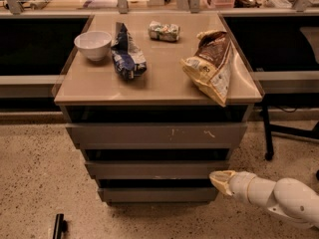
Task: Open middle drawer
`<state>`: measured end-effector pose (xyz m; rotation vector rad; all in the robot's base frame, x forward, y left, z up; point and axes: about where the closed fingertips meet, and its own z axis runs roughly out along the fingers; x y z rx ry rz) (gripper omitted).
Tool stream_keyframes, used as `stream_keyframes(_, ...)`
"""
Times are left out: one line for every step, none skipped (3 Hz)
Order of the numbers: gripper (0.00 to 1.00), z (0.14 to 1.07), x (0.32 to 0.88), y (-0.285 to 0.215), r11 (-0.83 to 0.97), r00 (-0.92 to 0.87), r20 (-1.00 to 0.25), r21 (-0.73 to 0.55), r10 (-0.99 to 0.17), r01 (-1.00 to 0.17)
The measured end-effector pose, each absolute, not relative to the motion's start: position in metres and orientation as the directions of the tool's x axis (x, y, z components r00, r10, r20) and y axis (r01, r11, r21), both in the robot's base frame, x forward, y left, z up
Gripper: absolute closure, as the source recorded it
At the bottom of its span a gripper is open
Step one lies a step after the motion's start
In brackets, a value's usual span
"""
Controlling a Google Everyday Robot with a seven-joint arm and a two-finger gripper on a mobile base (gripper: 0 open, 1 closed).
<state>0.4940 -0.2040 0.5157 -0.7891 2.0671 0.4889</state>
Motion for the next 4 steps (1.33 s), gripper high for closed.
stream_keyframes(1.00,0.508,0.507,-0.199,0.752,-0.444,-0.834,0.054,-0.328,-0.657)
stream_keyframes(1.00,0.498,0.536,-0.193,0.781,-0.441,-0.851,0.059,-0.286,-0.621)
stream_keyframes(1.00,0.492,0.562,-0.192,0.802,-0.434,-0.862,0.054,-0.263,-0.595)
stream_keyframes(1.00,0.489,0.583,-0.194,0.821,-0.423,-0.871,0.041,-0.250,-0.570)
